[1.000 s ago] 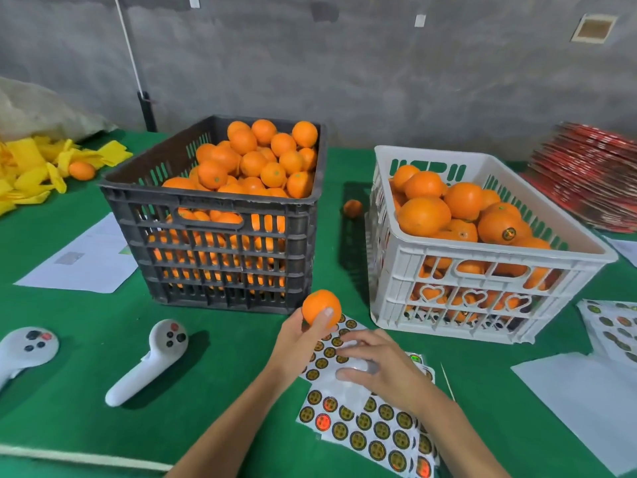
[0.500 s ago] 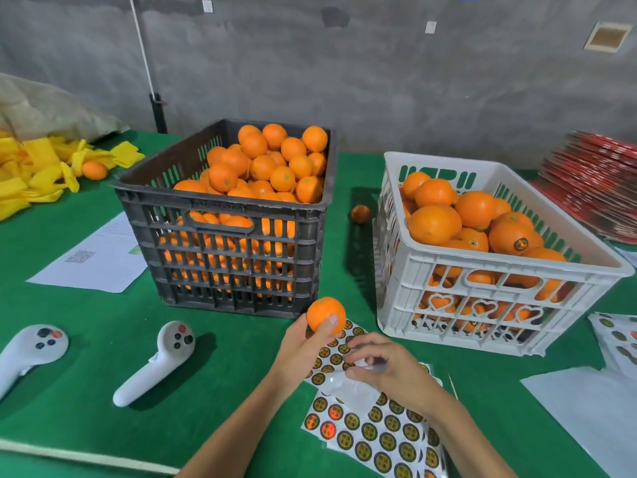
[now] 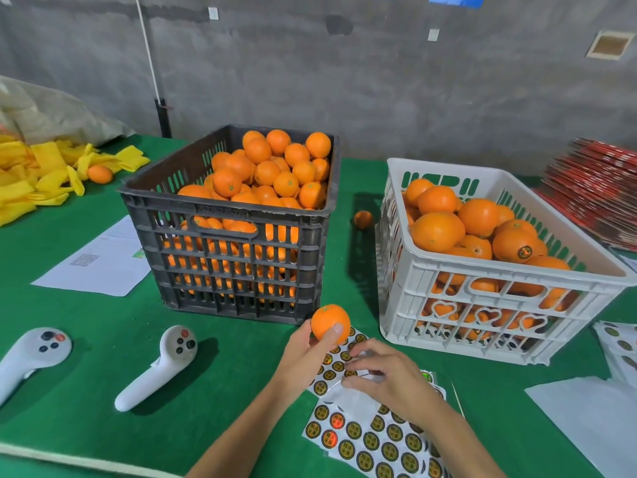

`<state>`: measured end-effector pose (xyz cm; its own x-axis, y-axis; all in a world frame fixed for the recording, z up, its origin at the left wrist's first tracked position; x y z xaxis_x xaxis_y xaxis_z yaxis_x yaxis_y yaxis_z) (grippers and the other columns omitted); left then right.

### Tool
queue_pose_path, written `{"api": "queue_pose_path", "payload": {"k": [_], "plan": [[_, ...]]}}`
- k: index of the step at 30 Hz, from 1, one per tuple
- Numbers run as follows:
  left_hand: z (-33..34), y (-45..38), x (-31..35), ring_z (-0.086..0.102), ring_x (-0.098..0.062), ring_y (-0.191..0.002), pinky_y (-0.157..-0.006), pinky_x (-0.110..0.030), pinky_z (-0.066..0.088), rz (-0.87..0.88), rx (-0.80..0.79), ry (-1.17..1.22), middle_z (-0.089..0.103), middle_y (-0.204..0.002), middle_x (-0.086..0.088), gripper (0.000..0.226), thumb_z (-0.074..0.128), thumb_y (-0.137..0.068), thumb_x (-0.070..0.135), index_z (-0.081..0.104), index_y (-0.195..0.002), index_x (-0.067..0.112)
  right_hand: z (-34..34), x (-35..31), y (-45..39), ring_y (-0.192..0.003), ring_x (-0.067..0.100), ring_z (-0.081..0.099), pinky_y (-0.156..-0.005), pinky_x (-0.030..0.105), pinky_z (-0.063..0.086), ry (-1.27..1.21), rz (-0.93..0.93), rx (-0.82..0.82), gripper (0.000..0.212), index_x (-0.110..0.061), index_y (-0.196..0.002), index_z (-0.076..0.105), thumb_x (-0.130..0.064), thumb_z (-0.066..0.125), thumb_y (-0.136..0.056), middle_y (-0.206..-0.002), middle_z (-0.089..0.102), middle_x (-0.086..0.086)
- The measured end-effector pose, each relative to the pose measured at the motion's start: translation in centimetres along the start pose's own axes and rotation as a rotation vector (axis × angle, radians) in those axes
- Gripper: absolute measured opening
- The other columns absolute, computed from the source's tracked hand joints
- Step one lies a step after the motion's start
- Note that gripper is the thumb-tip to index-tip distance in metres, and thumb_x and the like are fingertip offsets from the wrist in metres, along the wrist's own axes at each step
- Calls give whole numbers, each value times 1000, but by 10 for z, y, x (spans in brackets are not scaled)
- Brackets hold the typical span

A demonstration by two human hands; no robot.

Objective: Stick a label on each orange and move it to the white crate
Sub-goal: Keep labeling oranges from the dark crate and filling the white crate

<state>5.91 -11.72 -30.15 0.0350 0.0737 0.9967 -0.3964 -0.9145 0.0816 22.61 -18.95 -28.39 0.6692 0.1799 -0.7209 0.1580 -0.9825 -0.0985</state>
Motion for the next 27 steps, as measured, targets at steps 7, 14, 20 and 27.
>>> {"api": "queue_pose_path", "payload": {"k": [7, 14, 20, 27], "plan": [[0, 0, -3, 72, -7, -110, -102, -33, 53, -4, -9, -8, 76, -115, 15, 52, 72, -83, 71, 67, -123, 38, 0, 9, -2, -68, 5, 43, -71, 20, 41, -207, 57, 40, 12, -40, -98, 80, -41, 81, -86, -118, 61, -19], [0, 0, -1, 72, -6, -110, -103, -36, 53, 3, -4, -27, 75, -116, 16, 59, 70, -80, 76, 66, -125, 38, 3, 4, -2, -72, 10, 48, -72, 24, 46, 28, -17, 69, 32, -36, -101, 78, -61, 77, -81, -118, 56, -25], [0, 3, 2, 72, -5, -108, -100, -31, 52, 1, 0, -33, 75, -113, 19, 55, 68, -78, 77, 66, -120, 42, 0, -2, -1, -98, -8, 59, -85, 19, 49, 270, -193, 93, 22, -34, -106, 80, -48, 66, -97, -122, 63, -20], [1, 5, 6, 71, -4, -109, -94, -24, 51, 17, -9, -12, 75, -115, 18, 55, 70, -79, 77, 66, -121, 42, -1, 6, 4, -116, -3, 58, -85, 22, 56, 175, -170, 59, 42, -33, -114, 78, -66, 64, -91, -133, 57, -27]]}}
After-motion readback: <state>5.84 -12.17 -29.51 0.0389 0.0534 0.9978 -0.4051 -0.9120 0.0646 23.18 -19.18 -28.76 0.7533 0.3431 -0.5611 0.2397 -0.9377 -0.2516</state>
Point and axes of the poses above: each hand's wrist, its own y-axis away from the middle knuckle, its own z-axis out of the palm, x = y × z, the point moved 5 cm from there along -y, towards the middle knuckle
